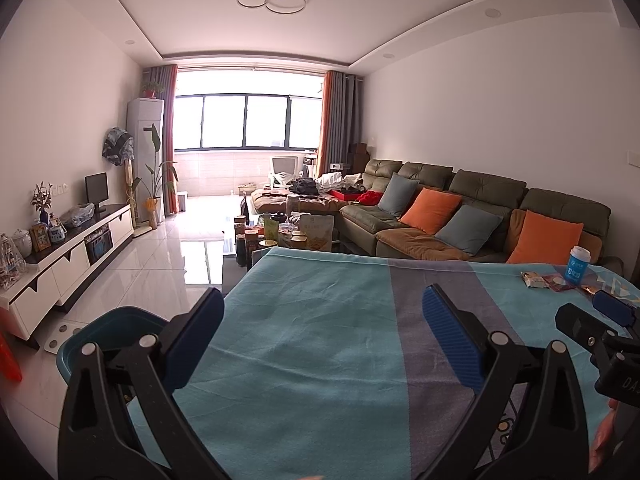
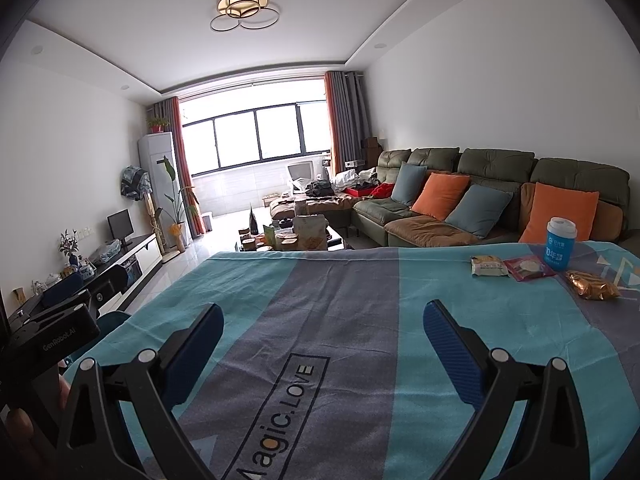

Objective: Collect trash

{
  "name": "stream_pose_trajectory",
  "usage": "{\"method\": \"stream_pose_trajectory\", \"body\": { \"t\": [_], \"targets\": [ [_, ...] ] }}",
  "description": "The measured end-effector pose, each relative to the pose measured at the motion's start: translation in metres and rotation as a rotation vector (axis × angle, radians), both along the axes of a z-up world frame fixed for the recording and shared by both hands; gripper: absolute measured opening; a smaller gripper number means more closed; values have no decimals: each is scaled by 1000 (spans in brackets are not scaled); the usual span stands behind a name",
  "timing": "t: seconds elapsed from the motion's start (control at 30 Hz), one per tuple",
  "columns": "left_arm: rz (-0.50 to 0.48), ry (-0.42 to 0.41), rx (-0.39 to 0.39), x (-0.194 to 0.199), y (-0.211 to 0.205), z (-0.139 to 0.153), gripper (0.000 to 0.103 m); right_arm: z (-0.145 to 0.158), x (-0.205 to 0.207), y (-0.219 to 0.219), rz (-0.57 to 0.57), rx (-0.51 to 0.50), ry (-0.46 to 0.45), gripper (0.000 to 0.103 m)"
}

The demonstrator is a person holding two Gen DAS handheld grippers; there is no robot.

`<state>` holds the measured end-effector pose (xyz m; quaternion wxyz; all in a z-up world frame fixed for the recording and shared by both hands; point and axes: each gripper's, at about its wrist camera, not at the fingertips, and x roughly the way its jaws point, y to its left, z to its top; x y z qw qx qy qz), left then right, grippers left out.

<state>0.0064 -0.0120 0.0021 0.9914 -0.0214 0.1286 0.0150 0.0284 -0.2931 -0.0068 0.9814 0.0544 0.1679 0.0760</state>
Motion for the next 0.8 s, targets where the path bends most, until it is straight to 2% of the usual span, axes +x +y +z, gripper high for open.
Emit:
{"method": "stream_pose_trajectory", "body": {
  "t": [0.8],
  "targets": [
    [-2,5,-8,3,-2,-3,98,1,-2,-1,-4,4,-1,96]
  ]
}}
